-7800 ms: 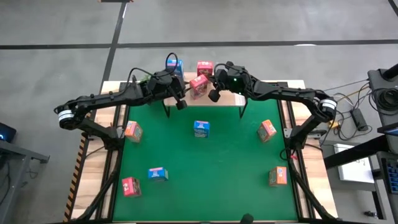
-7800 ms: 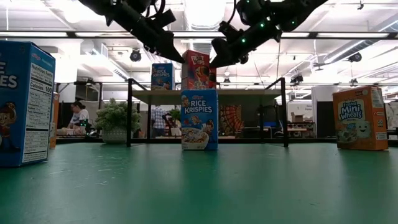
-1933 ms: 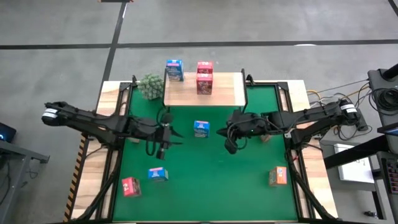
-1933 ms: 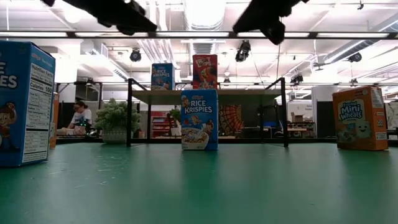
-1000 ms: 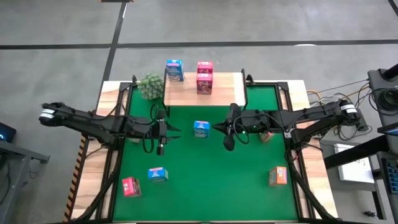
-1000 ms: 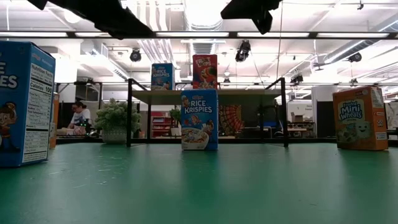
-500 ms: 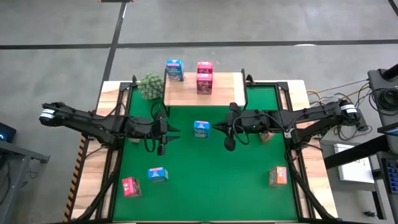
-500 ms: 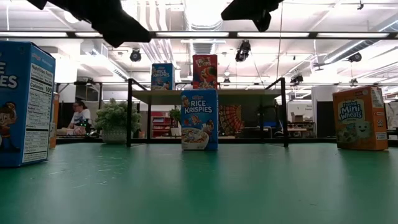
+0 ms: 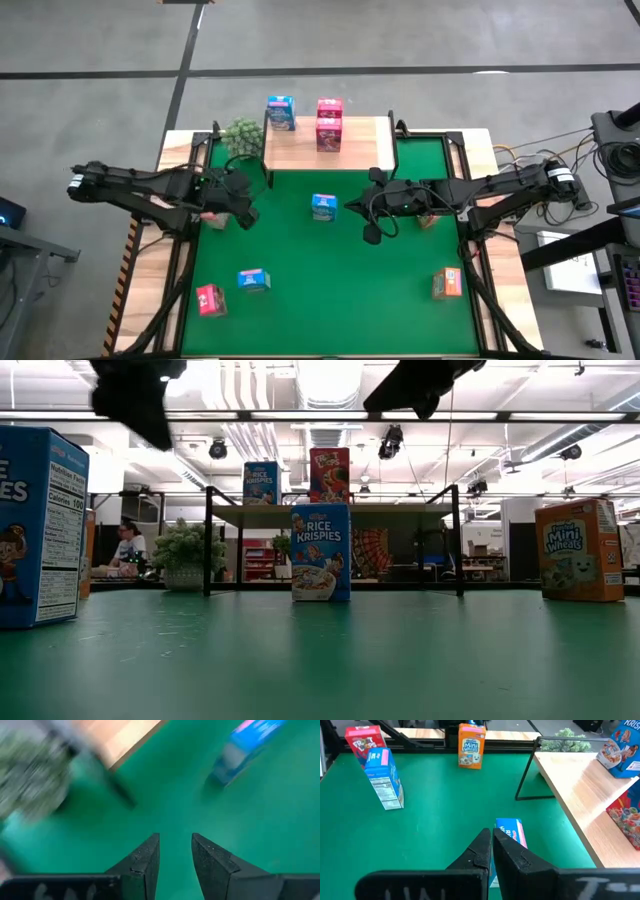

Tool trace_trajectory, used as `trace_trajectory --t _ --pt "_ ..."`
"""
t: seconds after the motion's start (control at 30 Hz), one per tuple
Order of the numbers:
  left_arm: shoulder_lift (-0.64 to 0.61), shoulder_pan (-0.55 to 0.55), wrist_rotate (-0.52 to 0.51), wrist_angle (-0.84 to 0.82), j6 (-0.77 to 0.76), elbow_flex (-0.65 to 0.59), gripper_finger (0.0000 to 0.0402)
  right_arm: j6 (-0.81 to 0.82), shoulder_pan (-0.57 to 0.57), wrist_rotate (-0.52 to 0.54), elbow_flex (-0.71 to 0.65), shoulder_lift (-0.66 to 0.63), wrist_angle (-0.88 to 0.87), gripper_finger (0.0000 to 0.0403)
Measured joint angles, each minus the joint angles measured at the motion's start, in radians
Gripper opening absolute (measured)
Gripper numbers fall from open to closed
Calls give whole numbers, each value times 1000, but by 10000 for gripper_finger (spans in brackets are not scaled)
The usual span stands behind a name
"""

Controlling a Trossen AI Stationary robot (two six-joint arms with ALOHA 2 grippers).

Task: Stack cereal on shelf
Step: Put the top left orange cereal box on the shelf

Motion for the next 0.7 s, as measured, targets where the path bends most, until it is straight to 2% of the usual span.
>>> trace_trajectory --t 0.13,0.23,0.37,0.57,0.7 --pt "27 30 84 -222 -148 63 99 -26 0 0 -5 0 1 9" --pt "27 63 148 -312 -229 73 113 -56 0 0 -6 0 2 9" --pt "4 77 182 -329 -288 26 150 -106 0 0 -6 0 15 9" --pt "-16 97 168 -334 -361 -89 212 -157 0 -2 -6 0 40 9" --pt "-22 98 168 -333 -394 -144 234 -160 0 -2 -6 0 29 9"
